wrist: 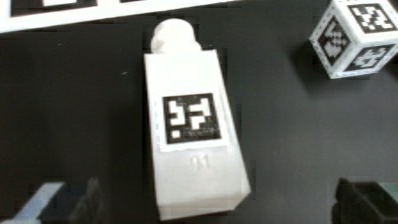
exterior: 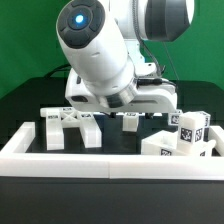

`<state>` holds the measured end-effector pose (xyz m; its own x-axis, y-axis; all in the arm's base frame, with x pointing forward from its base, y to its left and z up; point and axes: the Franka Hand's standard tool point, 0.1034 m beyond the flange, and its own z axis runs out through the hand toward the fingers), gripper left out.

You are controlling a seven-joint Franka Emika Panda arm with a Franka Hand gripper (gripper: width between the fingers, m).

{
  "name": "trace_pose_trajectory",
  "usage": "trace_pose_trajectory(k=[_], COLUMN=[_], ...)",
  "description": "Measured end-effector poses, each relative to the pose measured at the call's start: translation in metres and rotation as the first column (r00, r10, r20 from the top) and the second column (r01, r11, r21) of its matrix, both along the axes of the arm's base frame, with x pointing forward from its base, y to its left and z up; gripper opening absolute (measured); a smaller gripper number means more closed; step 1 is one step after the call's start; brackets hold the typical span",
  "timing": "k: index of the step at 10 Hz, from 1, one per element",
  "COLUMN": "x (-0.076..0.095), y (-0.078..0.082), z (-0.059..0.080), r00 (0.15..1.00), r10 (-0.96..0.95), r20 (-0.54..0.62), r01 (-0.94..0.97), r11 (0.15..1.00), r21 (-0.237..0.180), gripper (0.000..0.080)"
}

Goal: Assemble chair

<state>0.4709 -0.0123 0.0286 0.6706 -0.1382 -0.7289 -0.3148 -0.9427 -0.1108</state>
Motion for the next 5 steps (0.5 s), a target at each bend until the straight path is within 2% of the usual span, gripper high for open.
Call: trace_pose_trajectory(k=[3, 5], x=[-0.0005, -0.0064], y=[-0.0010, 0.0011], z=[-0.0009, -0.0077], r00=[1.000, 0.994], r10=[0.006, 0.112], r20=[0.001, 0.001], r01=[-0.006, -0.112], r11=[1.000, 0.994], r21=[0.002, 0.019], gripper=[0.0649, 0.0649])
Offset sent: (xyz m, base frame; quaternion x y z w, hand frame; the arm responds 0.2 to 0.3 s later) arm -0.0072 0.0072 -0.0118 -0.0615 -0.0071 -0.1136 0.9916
